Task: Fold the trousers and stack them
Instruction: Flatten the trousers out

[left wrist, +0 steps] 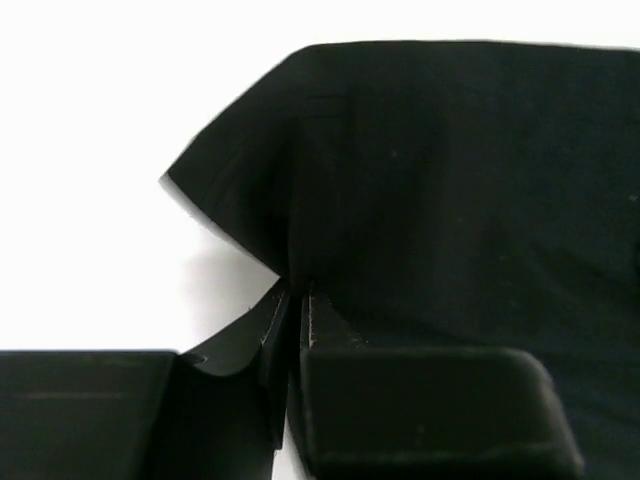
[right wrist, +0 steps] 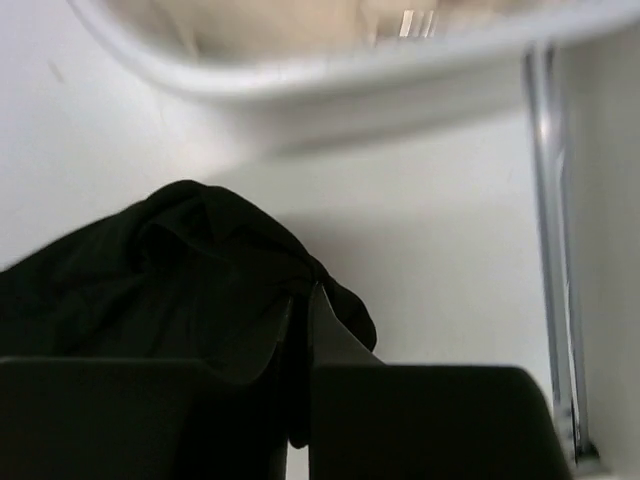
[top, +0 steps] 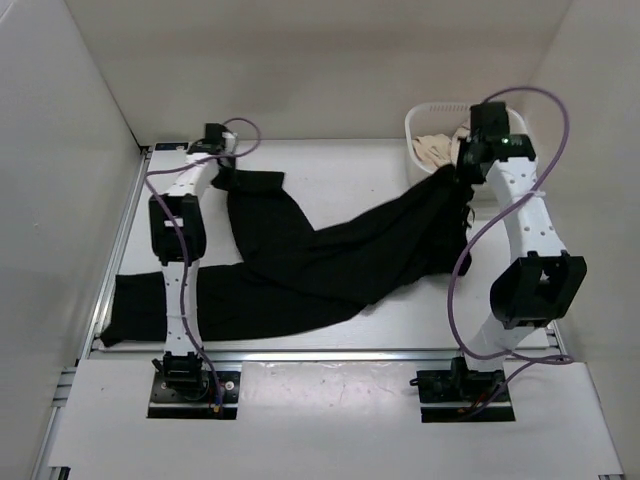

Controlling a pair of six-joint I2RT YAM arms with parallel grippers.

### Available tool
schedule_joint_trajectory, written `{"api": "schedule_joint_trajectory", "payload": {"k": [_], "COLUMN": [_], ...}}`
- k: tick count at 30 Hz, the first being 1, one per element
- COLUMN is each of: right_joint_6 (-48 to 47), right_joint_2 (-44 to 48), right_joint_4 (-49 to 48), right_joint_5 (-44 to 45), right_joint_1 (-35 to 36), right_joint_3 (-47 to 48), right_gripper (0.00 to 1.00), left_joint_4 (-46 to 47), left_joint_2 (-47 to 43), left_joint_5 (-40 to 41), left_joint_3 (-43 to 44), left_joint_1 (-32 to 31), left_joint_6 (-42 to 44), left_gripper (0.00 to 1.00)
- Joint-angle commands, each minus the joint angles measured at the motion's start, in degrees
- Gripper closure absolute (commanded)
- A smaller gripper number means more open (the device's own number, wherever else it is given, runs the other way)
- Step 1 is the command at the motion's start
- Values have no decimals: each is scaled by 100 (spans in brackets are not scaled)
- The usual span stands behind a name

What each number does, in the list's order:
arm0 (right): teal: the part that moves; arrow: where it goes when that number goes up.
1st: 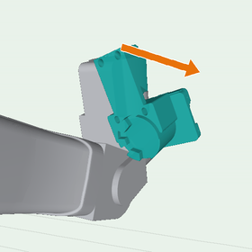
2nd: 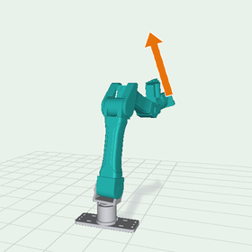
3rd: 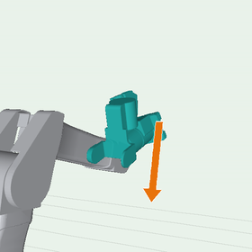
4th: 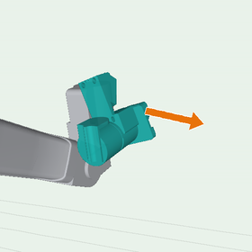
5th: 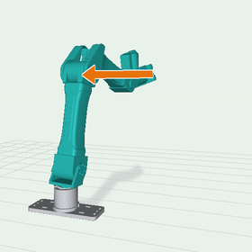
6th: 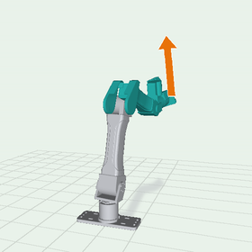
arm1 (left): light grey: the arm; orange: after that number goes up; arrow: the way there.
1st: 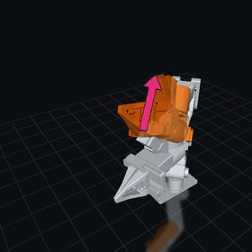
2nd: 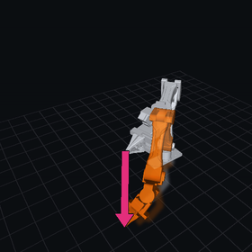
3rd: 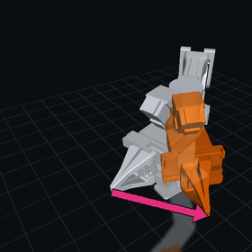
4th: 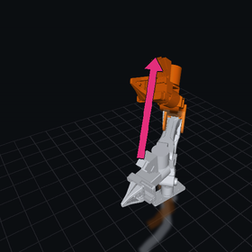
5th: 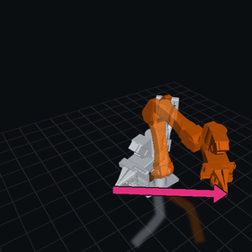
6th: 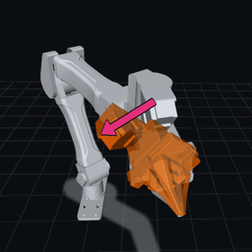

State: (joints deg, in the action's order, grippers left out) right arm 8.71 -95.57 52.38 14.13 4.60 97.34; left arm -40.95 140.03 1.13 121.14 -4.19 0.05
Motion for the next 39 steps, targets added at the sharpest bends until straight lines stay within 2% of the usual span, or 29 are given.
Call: {"api": "schedule_joint_trajectory", "payload": {"k": [1,3,4,6,7,8,10,13,14,16,19,22,26,28,29,31,33,35,37,39], "right_joint_6": [-89,-89,-89,-89,-2,51,296,639,719,938,1150,1440,1651,1651,1591,1424,1187,984,695,483], "right_joint_2": [21,143,240,652,828,1195,1766,2478,2647,3094,3569,3869,3932,3862,3862,3722,3538,3344,2932,2476], "right_joint_4": [-61,-61,-61,-123,-201,-254,-255,-202,-150,-149,-17,-104,-211,-106,-36,157,228,229,229,229], "right_joint_5": [20,20,20,168,169,239,187,116,3,-138,-139,-226,-324,-105,18,308,529,582,398,-154], "right_joint_1": [-213,-214,-214,-214,-214,-214,-214,-267,-267,-267,-267,-267,-267,-267,-267,-267,-267,-267,-267,-267], "right_joint_3": [1329,1638,1639,1343,1131,886,-36,-1460,-1803,-2732,-3656,-4474,-4996,-4997,-4831,-4532,-3839,-3233,-2188,-1136], "right_gripper": [100,100,100,100,100,100,100,100,100,100,100,100,100,100,100,100,100,100,100,100], "left_joint_4": [-519,-572,-650,-782,-835,-958,-1142,-1433,-1433,-1433,-1433,-1372,-1284,-1284,-1284,-1284,-1284,-1284,-1284,-1284], "left_joint_2": [-1160,-1581,-2088,-2644,-3195,-3462,-4128,-4667,-5060,-5623,-6117,-6671,-7085,-7296,-7366,-7542,-7543,-7447,-7132,-6885], "left_joint_5": [703,853,933,986,986,986,986,1047,1048,1118,1171,1319,1653,1951,2049,2172,2173,1866,1699,1505], "left_joint_3": [594,473,333,-334,-615,-1227,-1828,-2997,-3731,-4490,-5678,-6706,-7736,-8156,-8255,-8326,-8204,-7765,-7458,-7140], "left_joint_1": [1190,1524,1804,2061,2167,2342,2483,2791,2931,3011,3011,3011,3073,3266,3345,3626,3819,4083,4285,4364], "left_joint_6": [-5,-5,-5,-5,-5,-5,-5,-5,-5,-5,-5,-5,-5,-5,-5,-5,-5,-5,-5,-5], "left_gripper": [79,79,79,79,79,79,79,79,79,79,79,75,63,55,44,28,16,15,15,15]}}
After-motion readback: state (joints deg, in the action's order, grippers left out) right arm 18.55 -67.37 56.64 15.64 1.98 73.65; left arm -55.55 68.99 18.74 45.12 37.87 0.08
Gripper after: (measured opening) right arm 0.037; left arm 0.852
